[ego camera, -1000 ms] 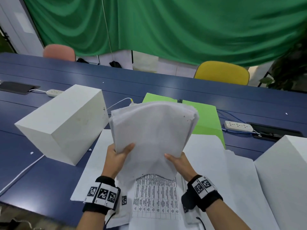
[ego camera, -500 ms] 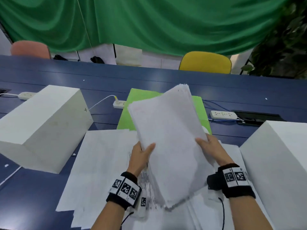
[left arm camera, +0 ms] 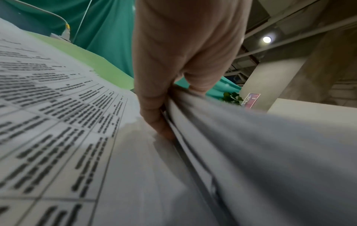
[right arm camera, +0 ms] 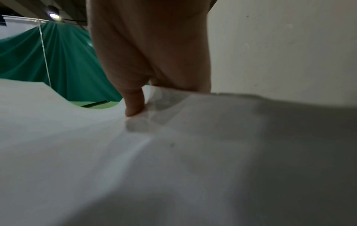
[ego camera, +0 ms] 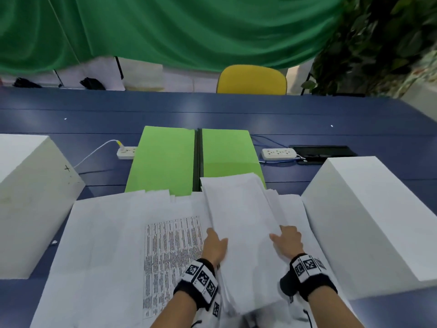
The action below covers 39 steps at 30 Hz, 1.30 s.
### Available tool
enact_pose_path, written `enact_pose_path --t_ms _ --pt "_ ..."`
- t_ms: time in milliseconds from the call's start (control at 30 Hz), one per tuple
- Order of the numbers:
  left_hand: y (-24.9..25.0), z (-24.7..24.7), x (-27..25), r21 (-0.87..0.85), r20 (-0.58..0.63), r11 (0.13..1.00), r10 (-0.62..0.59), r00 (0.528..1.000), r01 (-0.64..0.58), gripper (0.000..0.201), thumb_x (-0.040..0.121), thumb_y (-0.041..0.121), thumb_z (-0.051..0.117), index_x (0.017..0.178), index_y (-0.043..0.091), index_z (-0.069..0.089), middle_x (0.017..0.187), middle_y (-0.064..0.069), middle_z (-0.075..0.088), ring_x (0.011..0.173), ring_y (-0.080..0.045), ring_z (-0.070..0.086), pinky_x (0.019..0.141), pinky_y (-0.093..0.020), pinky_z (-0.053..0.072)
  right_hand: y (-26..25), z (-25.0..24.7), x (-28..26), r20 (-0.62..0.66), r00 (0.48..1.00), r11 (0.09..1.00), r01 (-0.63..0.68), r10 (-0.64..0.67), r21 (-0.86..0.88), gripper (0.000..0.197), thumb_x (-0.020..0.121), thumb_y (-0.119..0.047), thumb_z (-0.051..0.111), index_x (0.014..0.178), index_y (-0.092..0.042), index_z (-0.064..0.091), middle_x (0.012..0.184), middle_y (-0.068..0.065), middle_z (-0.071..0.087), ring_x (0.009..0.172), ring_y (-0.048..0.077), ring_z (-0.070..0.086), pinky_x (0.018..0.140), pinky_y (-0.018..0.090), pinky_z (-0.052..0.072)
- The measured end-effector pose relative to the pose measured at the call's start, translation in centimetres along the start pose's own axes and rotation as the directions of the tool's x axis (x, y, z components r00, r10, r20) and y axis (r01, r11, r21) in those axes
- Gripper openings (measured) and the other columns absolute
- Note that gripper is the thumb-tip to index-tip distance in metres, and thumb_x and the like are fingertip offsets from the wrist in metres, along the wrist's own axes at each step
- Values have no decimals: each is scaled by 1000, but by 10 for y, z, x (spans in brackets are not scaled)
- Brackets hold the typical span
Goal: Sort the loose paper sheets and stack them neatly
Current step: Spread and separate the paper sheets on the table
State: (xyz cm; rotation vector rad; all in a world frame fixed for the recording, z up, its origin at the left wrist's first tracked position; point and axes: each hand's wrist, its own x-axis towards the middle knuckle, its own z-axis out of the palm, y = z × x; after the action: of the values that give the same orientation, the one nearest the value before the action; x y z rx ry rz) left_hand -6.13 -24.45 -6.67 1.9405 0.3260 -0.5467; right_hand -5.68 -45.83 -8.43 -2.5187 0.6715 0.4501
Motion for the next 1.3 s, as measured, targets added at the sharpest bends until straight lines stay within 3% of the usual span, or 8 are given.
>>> enact_pose_path --t_ms 133,267,367,533,933,1033,1133,1300 --pt "-1 7 -9 -36 -109 992 116 987 -121 36 96 9 44 128 -3 35 109 -8 53 96 -19 52 79 -22 39 1 1 -5 -22 1000 998 11 -13 -55 46 91 -35 49 131 -13 47 139 11 32 128 33 30 104 40 31" --pt "-9 12 -14 -167 -143 973 139 980 -162 51 96 13 46 142 3 26 138 -9 45 125 -25 47 107 -33 36 0 -2 -2 71 989 981 114 -126 154 44 89 -26 54 129 -7 49 134 15 49 121 32 47 102 36 38" --pt "-24 10 -7 -266 -164 958 68 984 -111 56 93 10 51 143 6 26 140 -3 41 129 -25 43 112 -40 32 0 -4 -2 119 971 952 170 -205 252 44 86 -26 58 127 -12 50 132 6 53 121 28 49 101 34 39" --pt "-31 9 -1 -191 -220 977 53 974 -96 47 91 9 52 136 6 38 134 -11 51 121 -27 51 105 -43 41 -1 -8 -1 -30 993 991 111 -113 -75 50 85 -44 53 127 -16 49 141 8 31 129 30 30 104 39 33" --pt "-31 12 1 -115 -350 982 101 931 -149 49 92 7 51 138 1 34 137 -15 48 125 -29 47 107 -39 37 -24 16 -14 -180 945 880 171 -274 -443 30 97 -28 41 120 -9 45 134 10 40 120 25 45 97 36 37" --pt "-31 12 0 -99 -367 980 125 922 -172 45 91 3 51 134 -1 37 130 -16 53 118 -30 52 100 -33 39 -30 19 -15 -181 943 878 174 -279 -446 37 57 -17 85 80 0 61 93 22 61 76 32 63 63 37 51" --pt "-31 11 -1 -91 -389 979 134 912 -182 46 89 1 54 133 0 39 127 -15 54 119 -32 51 101 -37 39 -29 29 -6 -205 936 921 209 -285 -328 46 27 -5 91 59 2 59 68 22 60 52 33 58 43 33 48" --pt "-35 10 -2 -123 -376 976 120 919 -177 50 89 2 56 135 -1 37 129 -17 54 118 -31 53 102 -38 41 -36 19 -16 -209 945 890 142 -252 -434 28 90 -18 55 113 -2 52 121 13 50 104 27 57 82 34 50"
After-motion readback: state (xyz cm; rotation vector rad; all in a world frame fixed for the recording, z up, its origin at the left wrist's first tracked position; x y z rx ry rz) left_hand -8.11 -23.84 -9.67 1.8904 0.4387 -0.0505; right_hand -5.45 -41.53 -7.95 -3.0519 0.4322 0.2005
